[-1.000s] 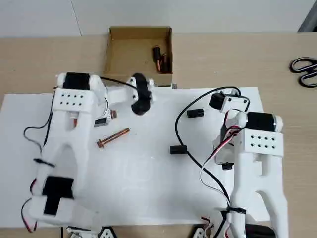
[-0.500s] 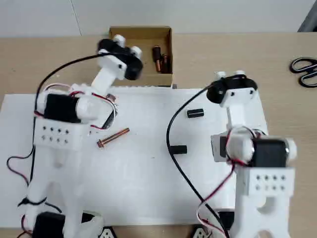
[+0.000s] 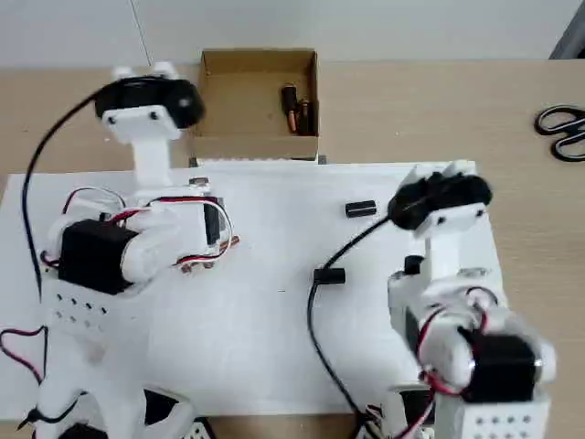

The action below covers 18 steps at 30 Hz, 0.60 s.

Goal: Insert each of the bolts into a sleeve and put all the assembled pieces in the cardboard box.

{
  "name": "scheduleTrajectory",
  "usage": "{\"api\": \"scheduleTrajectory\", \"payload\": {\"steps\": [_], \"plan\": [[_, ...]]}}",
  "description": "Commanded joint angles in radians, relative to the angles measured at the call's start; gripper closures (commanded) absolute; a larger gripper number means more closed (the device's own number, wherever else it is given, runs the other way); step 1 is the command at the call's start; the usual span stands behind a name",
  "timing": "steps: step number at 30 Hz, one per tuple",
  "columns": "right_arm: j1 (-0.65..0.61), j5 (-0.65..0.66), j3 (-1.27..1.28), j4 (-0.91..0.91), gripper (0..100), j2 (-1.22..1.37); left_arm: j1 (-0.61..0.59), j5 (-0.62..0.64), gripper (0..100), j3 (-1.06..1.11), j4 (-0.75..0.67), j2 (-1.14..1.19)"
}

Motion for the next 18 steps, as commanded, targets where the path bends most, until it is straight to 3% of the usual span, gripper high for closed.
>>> {"api": "scheduleTrajectory", "payload": {"steps": [1,6,18], "plan": [[-0.127,-0.014,0.052,-0.07,99.5,-0.096,0.008,0.132,99,-0.038,-0.02,-0.034],[-0.271,-0.012,0.206,-0.2,99.5,-0.242,0.0,0.308,99,-0.038,0.006,-0.035],[-0.481,-0.006,0.473,-0.329,99.5,-0.441,0.012,0.382,99,-0.021,0.017,-0.035]]}}
